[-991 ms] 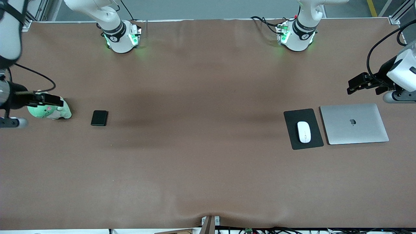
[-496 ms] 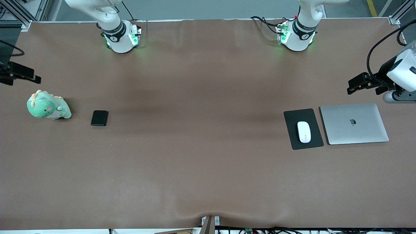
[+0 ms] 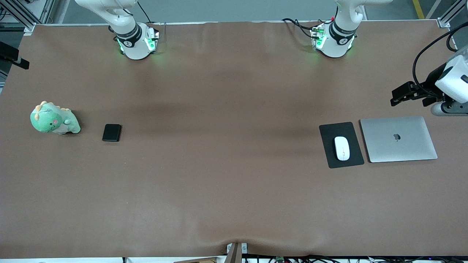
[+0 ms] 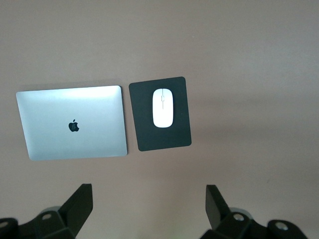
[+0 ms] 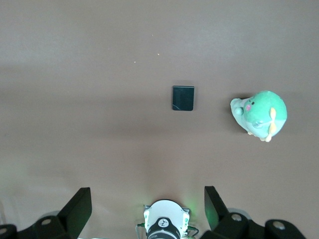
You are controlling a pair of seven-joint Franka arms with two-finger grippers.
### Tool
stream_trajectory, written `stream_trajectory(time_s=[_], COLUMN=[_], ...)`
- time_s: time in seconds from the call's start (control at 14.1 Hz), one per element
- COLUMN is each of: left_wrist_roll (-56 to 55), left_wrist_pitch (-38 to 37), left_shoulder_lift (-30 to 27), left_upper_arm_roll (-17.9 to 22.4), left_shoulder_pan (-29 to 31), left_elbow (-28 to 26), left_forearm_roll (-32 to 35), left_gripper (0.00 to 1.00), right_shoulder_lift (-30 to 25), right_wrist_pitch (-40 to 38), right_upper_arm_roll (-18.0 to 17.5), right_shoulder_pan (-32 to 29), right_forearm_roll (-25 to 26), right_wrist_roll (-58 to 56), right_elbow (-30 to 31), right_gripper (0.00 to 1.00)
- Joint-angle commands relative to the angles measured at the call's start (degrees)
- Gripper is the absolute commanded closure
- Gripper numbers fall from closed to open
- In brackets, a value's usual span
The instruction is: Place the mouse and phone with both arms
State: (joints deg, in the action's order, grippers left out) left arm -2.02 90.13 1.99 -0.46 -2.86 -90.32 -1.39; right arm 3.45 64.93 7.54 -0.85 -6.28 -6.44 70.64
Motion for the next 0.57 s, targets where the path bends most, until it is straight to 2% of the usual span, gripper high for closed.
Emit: stream_trajectory(time_s=[0.0,0.5], left_wrist_roll=[0.3,0.3], left_wrist_pitch=[0.1,0.4], left_shoulder_lift=[-0.2,-0.1], left_upper_arm_roll=[0.0,0.0], left_shoulder_pan=[0.1,0.1], left_elbow=[0.4,0.3], left_forearm_roll=[-0.9,-1.0], left_gripper=[0.00,0.00], right_shoulder_lift=[-3.0,-2.7], right_wrist_pitch=[0.6,0.4], right_upper_arm_roll=[-1.5,-1.6], right_shoulder_pan=[-1.1,-1.0], right_forearm_roll=[2.2,3.0], right_wrist_roll=[-0.1,-0.1], right_elbow=[4.0,3.5], right_gripper=[0.00,0.00])
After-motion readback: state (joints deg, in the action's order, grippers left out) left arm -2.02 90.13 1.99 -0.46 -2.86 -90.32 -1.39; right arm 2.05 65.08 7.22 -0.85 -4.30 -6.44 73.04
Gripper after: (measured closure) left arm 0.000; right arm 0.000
